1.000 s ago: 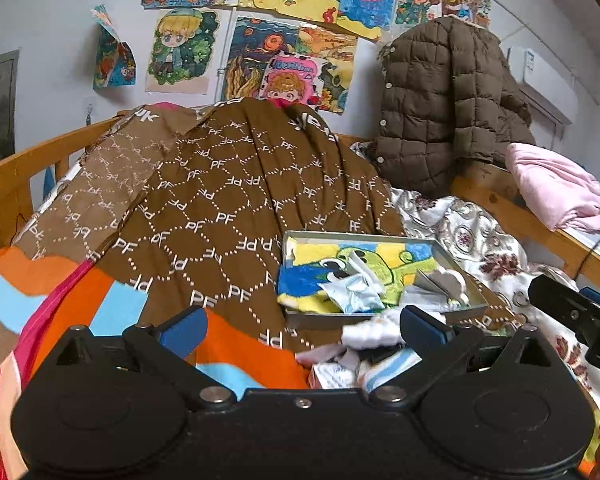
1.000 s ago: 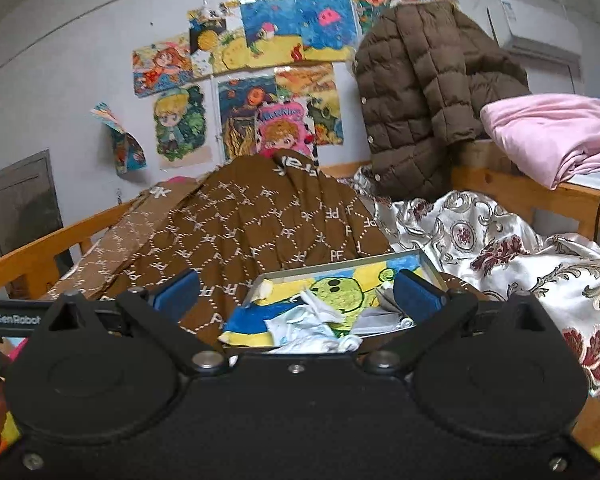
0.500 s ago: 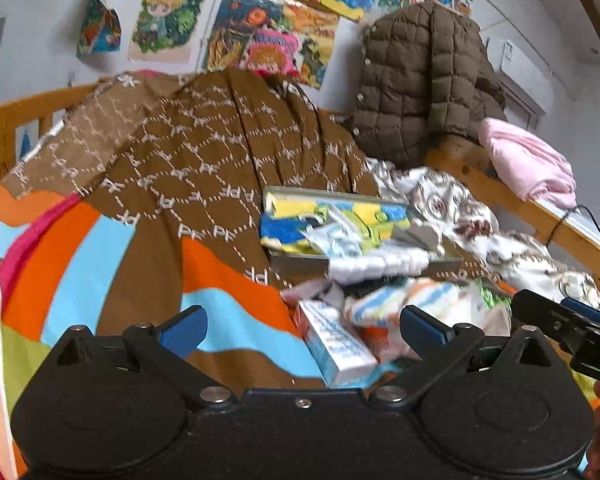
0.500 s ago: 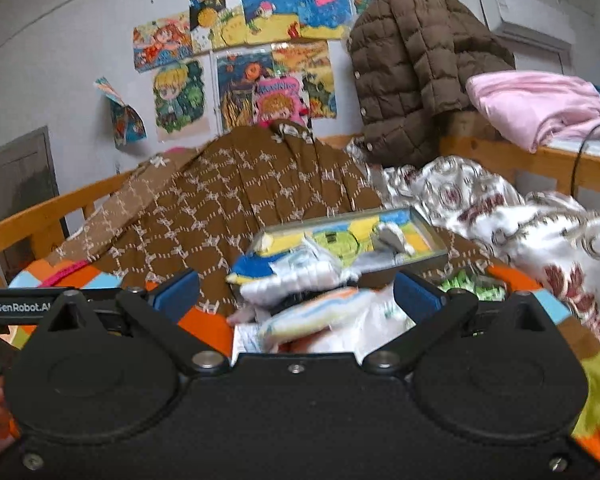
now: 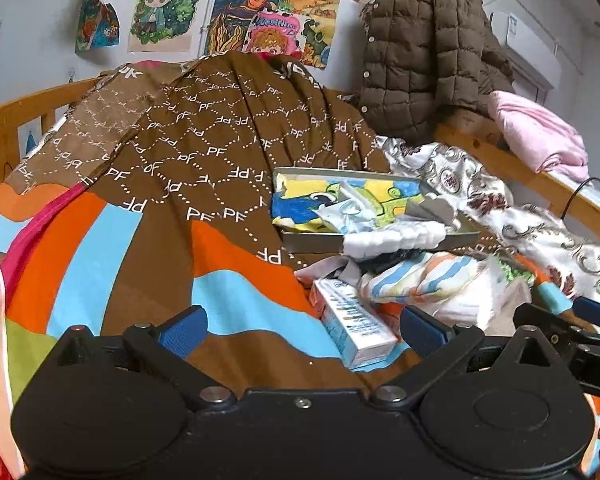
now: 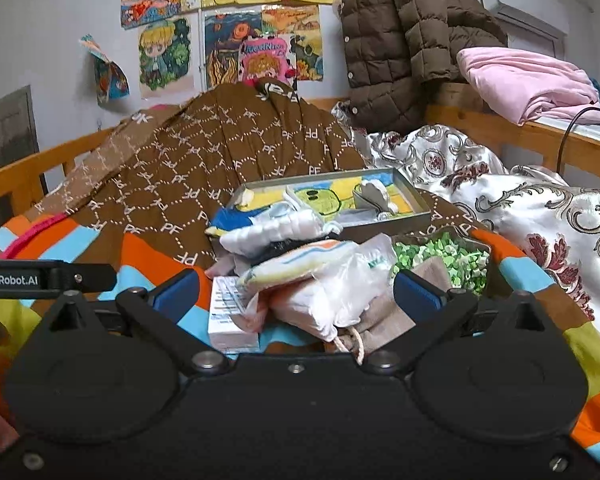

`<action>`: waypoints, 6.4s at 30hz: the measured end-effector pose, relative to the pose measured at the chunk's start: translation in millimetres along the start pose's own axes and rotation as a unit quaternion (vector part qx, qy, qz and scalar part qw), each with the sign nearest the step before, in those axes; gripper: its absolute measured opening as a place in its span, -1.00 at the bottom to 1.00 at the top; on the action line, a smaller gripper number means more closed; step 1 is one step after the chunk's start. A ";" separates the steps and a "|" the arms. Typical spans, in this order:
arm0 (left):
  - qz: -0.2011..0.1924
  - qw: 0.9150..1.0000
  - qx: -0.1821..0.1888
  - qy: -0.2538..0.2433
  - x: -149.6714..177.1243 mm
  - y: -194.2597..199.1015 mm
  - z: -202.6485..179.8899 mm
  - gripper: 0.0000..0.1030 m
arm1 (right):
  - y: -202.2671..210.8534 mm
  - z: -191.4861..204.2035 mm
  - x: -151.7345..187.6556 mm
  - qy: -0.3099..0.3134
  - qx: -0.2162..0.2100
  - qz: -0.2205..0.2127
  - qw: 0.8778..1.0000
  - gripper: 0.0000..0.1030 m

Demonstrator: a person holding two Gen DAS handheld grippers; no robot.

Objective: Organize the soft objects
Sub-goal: 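Move both open tools back over the pile of soft items, then grasp the striped towel with the left tool while the right tool grasps the white drawstring bag's cord, then carry the striped towel and drawstring bag into the tin tray and open both tools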

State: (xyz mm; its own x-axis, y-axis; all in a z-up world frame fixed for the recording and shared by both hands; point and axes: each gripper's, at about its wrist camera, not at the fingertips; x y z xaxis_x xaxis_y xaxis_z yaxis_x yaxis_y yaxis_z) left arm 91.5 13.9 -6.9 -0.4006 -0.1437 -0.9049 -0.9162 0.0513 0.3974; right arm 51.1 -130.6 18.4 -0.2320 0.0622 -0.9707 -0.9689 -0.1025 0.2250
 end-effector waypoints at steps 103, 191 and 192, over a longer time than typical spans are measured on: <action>0.201 0.901 0.252 0.291 12.7 -193.9 -19.0 -0.47 | -159.3 -3.1 65.6 0.141 0.069 0.181 0.971 0.06; -0.009 0.994 0.104 0.043 -201.8 -213.3 -101.6 -0.84 | -204.3 -28.3 -70.2 0.264 0.024 -0.117 0.957 -0.88; -0.006 0.995 0.096 0.040 -202.1 -224.0 -105.4 -0.84 | -212.5 -30.9 -71.0 0.264 0.020 -0.102 0.959 -0.88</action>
State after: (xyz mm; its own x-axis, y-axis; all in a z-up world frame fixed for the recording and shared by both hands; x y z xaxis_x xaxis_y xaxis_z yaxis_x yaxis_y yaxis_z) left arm 378.9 -72.8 103.0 -0.3936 -0.2227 -0.8919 -0.9096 0.2347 0.3428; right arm 276.1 -143.9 36.8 0.0287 -0.4350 -0.9000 -0.9945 -0.1032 0.0181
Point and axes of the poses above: each gripper's, at about its wrist camera, not at the fingertips, and y roughly against the way its jaws point, z to its left, x to its underside, and after that the axes turned 8 degrees about -z, right-handed
